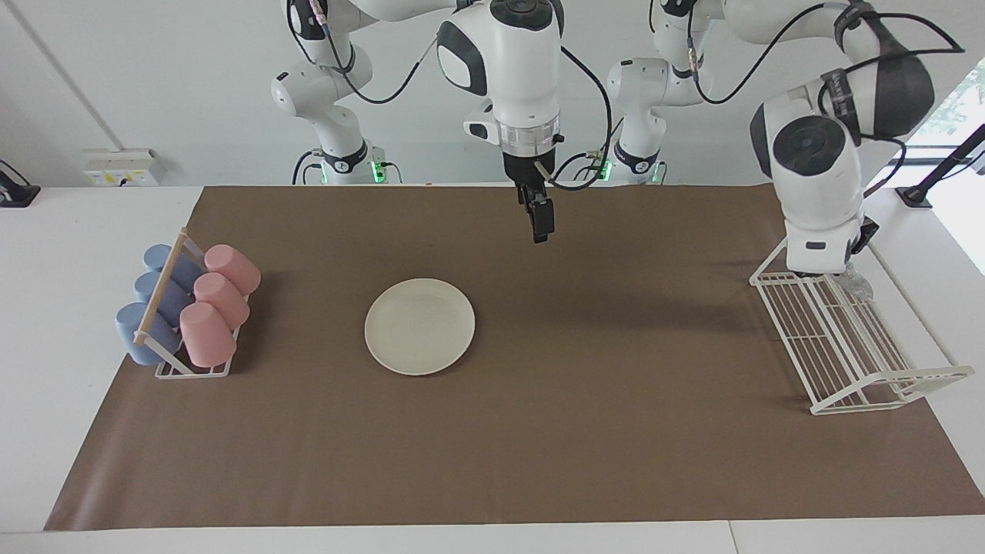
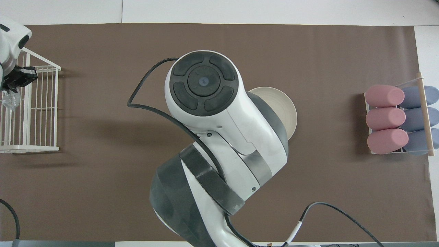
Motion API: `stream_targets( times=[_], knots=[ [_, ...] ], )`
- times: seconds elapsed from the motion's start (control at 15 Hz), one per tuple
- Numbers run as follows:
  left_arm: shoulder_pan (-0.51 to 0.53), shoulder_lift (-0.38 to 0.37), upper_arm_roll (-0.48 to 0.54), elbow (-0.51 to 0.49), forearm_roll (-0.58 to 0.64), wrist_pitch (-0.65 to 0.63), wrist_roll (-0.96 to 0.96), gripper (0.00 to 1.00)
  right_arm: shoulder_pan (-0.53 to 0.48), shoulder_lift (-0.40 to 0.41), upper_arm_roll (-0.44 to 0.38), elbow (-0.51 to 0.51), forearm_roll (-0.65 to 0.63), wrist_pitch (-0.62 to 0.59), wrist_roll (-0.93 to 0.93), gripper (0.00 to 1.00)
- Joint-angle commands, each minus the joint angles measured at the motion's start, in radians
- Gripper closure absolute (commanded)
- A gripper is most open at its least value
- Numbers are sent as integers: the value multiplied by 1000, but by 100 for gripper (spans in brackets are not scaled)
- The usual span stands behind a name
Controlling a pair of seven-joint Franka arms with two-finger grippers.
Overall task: Wipe plate with sponge
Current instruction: 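Grasp the clear sponge in the white basket with the left gripper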
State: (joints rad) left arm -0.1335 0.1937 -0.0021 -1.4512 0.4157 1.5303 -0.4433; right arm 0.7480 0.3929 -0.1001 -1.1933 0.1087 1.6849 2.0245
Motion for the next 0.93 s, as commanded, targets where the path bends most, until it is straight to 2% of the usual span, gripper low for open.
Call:
stream_targets(
  times=[0.0,0.27,0.33,0.4,0.47,0.53,0.67,0.87],
  knots=[
    [17,9,8,119,-248,-109,12,100,-1,-2,-1,-2,3,-11,11,0],
    [74,-6,33,147,-596,-147,-53,100,2,-3,-1,-3,6,-16,22,0],
    [100,-13,31,144,-698,-134,-93,100,2,-3,-1,-3,6,-16,22,0],
    [171,-28,30,135,-835,-116,-91,100,2,-3,-1,-2,8,-13,22,0],
    [220,-61,27,74,-973,-78,-84,100,2,-3,-1,-2,11,-10,23,0],
    [227,-94,25,-1,-1042,-37,-77,100,2,-3,-1,-2,15,-8,22,0],
    [213,-146,13,-124,-1109,31,-51,100,2,-3,-1,-2,19,-5,23,0],
    [204,-238,13,-344,-1311,134,84,100,2,-3,0,-3,25,4,25,0]
  ],
)
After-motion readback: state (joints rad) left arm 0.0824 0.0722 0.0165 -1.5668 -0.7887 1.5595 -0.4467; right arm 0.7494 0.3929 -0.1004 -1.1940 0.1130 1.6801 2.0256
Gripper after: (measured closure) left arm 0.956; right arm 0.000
